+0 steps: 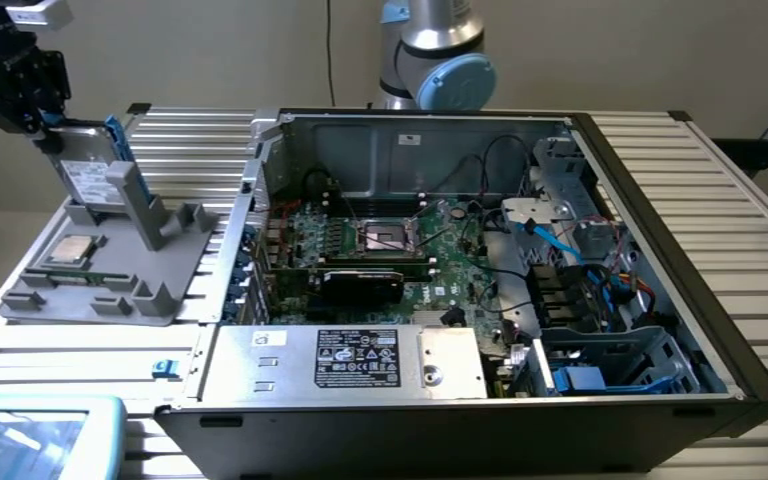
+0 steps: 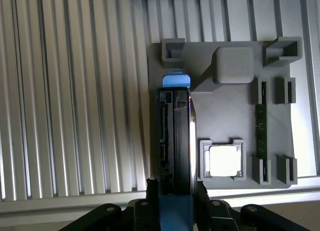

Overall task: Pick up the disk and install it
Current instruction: 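Pick up the disk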

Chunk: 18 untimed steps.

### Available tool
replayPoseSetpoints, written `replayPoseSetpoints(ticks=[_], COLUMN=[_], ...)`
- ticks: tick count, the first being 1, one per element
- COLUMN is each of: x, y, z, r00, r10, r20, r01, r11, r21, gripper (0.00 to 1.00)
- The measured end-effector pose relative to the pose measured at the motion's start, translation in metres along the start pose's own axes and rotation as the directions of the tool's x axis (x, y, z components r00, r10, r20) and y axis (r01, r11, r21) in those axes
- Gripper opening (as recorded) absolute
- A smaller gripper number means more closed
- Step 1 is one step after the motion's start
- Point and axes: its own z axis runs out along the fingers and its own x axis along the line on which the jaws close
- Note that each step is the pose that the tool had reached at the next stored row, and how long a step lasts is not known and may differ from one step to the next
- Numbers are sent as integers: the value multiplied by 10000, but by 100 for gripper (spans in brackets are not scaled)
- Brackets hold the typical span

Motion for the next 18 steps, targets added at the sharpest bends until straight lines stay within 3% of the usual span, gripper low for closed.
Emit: replayPoseSetpoints(ticks=[7, 18], x=[-1, -1], y=[6, 17], z=[-255, -754], r00=[10000, 10000], r10=[-1, 0], r20=[-5, -7], r01=[1, 0], r11=[10000, 10000], r21=[-43, -69], gripper=[37, 37])
